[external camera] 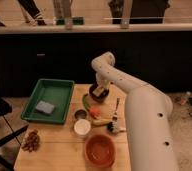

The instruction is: Wipe purple bowl with eraser

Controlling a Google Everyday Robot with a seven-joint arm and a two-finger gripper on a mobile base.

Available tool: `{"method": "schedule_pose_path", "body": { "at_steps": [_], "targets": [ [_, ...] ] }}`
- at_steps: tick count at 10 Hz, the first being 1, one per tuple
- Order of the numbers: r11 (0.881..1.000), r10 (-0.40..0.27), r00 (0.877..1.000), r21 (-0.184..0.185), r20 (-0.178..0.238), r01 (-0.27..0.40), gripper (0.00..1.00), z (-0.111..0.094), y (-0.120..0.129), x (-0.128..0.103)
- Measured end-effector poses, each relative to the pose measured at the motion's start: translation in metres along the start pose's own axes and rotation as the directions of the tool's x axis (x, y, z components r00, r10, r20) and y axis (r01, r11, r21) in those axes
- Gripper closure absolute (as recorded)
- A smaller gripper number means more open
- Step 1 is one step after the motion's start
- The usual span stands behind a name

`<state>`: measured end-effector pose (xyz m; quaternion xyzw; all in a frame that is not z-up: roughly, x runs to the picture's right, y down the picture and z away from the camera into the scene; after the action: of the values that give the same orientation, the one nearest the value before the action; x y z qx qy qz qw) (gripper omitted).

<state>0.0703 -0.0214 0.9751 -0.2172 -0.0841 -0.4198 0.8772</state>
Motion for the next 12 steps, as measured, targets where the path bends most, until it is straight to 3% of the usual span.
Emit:
{"method": "schedule_pose_path", "body": {
  "at_steps": [7, 12],
  "targets": [
    [0.996, -0.093, 0.996, 0.014, -0.010, 0.094, 1.00, -0.005, -0.019, -0.015],
    [0.998, -0.059, 0.998, -0.025, -0.017, 0.058, 1.00, -0.010, 0.005, -0.007]
  ]
}}
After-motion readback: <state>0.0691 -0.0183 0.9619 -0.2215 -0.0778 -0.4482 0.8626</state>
